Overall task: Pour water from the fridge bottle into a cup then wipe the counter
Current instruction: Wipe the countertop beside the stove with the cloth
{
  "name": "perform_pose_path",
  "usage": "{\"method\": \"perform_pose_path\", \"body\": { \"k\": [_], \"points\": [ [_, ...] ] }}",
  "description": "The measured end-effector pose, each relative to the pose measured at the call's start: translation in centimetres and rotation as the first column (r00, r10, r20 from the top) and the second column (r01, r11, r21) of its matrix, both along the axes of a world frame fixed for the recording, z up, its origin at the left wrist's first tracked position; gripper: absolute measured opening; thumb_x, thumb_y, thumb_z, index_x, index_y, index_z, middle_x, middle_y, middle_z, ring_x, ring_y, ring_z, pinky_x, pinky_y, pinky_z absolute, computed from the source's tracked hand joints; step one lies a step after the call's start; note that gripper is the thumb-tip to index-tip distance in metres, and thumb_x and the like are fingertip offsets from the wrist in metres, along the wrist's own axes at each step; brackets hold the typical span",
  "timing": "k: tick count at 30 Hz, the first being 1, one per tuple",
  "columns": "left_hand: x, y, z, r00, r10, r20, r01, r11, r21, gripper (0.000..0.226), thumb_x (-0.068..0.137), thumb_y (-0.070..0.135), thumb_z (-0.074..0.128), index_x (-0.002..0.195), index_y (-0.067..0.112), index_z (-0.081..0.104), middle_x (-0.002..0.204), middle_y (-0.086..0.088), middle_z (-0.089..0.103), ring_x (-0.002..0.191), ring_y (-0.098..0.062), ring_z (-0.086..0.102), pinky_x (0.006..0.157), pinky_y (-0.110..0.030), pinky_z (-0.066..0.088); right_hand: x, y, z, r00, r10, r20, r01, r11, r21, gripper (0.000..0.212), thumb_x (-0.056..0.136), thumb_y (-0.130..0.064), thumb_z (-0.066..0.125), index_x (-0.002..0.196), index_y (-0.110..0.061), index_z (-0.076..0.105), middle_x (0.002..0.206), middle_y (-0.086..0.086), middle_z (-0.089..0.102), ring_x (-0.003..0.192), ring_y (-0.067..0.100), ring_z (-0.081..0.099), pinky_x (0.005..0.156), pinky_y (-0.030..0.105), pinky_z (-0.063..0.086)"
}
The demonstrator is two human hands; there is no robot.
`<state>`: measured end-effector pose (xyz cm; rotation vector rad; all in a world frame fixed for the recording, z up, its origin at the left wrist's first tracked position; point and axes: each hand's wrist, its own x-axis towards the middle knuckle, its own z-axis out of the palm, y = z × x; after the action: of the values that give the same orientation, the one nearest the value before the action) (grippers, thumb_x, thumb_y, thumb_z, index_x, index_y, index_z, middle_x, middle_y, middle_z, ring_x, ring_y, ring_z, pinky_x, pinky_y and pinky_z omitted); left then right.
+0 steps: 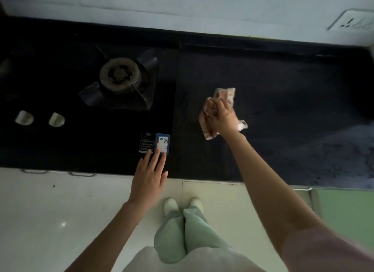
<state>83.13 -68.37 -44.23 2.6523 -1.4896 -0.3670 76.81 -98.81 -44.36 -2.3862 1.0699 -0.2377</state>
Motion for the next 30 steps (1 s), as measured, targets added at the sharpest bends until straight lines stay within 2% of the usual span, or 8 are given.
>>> {"method": "perform_pose_path", "body": {
  "k": [5,8,13,18,20,22,24,30],
  "points": [
    [0.2,0.3,-0.3,1.000,0.005,0.011,-0.005,1.000,-0.005,0.052,0.096,0.031,0.042,0.144,0.011,0.039,0.152,-0.013,0.035,0.140,-0.035,0.033,0.108,-0.054,0.037,1.5,7.4,0.0,0.949,0.315,0.026,-0.313,0.948,-0.050,0.055,0.084,-0.021,0.066,0.135,-0.020,0.045,0.142,0.007,0.044,0.127,0.032,0.045,0.089,0.050,0.052],
    [0.2,0.4,-0.4,1.000,0.014,-0.001,-0.014,0.999,0.043,0.055,0.097,0.036,0.031,0.146,0.015,0.036,0.155,-0.010,0.031,0.142,-0.032,0.029,0.109,-0.051,0.033,-3.6,10.7,0.2,0.908,0.417,0.047,-0.411,0.906,-0.105,0.060,0.083,-0.020,0.070,0.137,-0.017,0.045,0.145,0.010,0.044,0.130,0.035,0.045,0.091,0.048,0.051],
    [0.1,0.4,-0.2,1.000,0.015,0.002,-0.015,0.998,0.054,0.054,0.097,0.037,0.031,0.146,0.016,0.035,0.154,-0.010,0.033,0.142,-0.032,0.029,0.109,-0.050,0.033,-7.3,5.5,-0.3,0.938,0.341,0.057,-0.335,0.938,-0.089,0.053,0.085,-0.014,0.065,0.135,-0.016,0.049,0.144,0.013,0.044,0.127,0.037,0.047,0.091,0.047,0.051],
    [0.0,0.3,-0.3,1.000,0.023,0.003,-0.023,0.999,0.022,0.055,0.095,0.033,0.045,0.146,0.014,0.036,0.153,-0.010,0.034,0.142,-0.032,0.030,0.110,-0.051,0.034,2.5,-3.6,-0.4,0.992,0.124,0.002,-0.124,0.992,-0.019,0.050,0.090,-0.022,0.053,0.138,-0.023,0.040,0.151,0.006,0.030,0.137,0.033,0.033,0.099,0.056,0.041],
    [0.0,0.4,-0.5,1.000,0.019,0.008,-0.020,1.000,0.025,0.053,0.098,0.035,0.038,0.147,0.015,0.035,0.154,-0.009,0.033,0.142,-0.031,0.029,0.110,-0.050,0.033,6.8,-4.2,-0.1,0.988,0.149,-0.031,-0.149,0.989,0.000,0.049,0.090,-0.025,0.053,0.138,-0.023,0.040,0.151,0.004,0.031,0.136,0.030,0.033,0.101,0.050,0.041],
    [0.1,0.5,-0.7,1.000,0.021,0.011,-0.021,0.999,0.025,0.055,0.096,0.036,0.032,0.147,0.015,0.034,0.155,-0.009,0.032,0.142,-0.031,0.029,0.110,-0.050,0.033,9.5,-2.8,0.2,0.978,0.206,-0.022,-0.207,0.978,-0.017,0.050,0.089,-0.020,0.054,0.137,-0.020,0.042,0.148,0.005,0.035,0.132,0.031,0.038,0.095,0.043,0.044],
    [0.1,0.5,-0.7,1.000,0.017,0.012,-0.017,1.000,0.019,0.055,0.096,0.036,0.031,0.147,0.015,0.035,0.154,-0.009,0.033,0.142,-0.031,0.030,0.110,-0.050,0.034,9.9,-0.5,0.4,0.967,0.252,0.020,-0.252,0.967,-0.040,0.050,0.088,-0.016,0.056,0.137,-0.019,0.044,0.146,0.007,0.039,0.128,0.032,0.042,0.091,0.043,0.048],
    [-0.1,0.5,-0.7,1.000,0.026,0.008,-0.025,0.999,-0.028,0.056,0.096,0.038,0.032,0.147,0.015,0.035,0.155,-0.009,0.030,0.144,-0.029,0.024,0.112,-0.050,0.029,-0.8,8.6,-0.5,0.912,0.393,0.116,-0.384,0.919,-0.093,0.062,0.083,-0.017,0.069,0.139,-0.017,0.043,0.147,0.011,0.041,0.131,0.035,0.044,0.089,0.046,0.052]
  ]
}}
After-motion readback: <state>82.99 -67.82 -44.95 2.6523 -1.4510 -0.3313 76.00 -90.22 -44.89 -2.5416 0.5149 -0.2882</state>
